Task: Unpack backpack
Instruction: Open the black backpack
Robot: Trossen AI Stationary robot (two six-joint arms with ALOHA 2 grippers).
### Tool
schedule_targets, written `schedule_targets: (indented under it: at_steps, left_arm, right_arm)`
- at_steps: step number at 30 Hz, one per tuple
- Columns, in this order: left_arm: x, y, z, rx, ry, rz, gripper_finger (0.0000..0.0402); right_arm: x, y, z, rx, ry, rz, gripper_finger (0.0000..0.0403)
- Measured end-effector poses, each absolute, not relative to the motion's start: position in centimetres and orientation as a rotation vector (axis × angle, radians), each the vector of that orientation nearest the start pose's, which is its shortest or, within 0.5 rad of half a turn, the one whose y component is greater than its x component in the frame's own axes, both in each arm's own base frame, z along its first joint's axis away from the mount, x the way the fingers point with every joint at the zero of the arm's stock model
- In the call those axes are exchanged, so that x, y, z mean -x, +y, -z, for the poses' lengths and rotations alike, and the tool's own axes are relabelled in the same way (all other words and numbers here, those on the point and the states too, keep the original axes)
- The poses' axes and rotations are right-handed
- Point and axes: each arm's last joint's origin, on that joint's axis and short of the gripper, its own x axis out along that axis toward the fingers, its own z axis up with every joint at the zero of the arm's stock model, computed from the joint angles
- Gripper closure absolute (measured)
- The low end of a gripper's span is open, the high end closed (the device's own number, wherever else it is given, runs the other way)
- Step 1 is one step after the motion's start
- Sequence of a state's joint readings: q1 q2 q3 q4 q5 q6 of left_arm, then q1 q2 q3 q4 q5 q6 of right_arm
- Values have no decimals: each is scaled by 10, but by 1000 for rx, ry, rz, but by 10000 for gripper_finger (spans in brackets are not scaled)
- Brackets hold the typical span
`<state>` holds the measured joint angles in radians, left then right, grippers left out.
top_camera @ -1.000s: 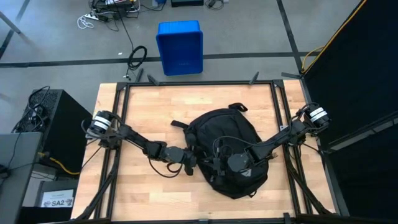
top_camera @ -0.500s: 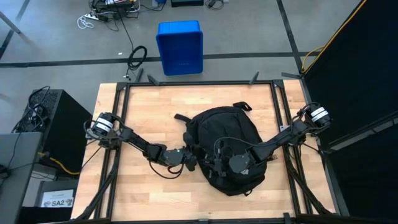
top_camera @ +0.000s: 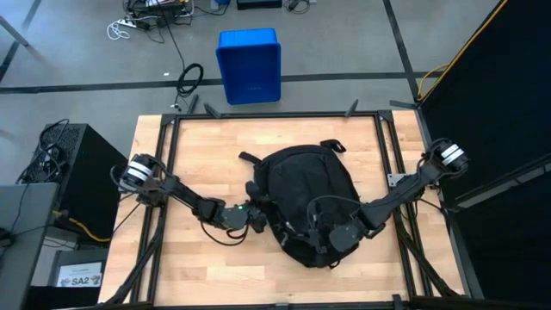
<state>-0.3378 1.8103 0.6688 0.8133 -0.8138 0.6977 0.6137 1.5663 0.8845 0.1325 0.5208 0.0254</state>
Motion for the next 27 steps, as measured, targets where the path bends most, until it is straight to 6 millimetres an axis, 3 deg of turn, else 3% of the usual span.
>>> schedule_targets:
  at_steps: [10, 16, 20, 27]
  left_arm:
    - [-276, -75, -142, -762, 403, -364, 401]
    - [-275, -76, -152, -686, 318, -332, 395]
    - [-281, -83, -162, -687, 274, -298, 360]
    - [-284, -91, -171, -668, 232, -301, 257]
  right_arm:
    - [-271, 166, -206, 186, 587, -100, 402]
    - [-280, 151, -205, 132, 613, -75, 402]
    - [-285, 141, -204, 108, 625, -42, 402]
    - [-289, 134, -204, 107, 610, -1, 402]
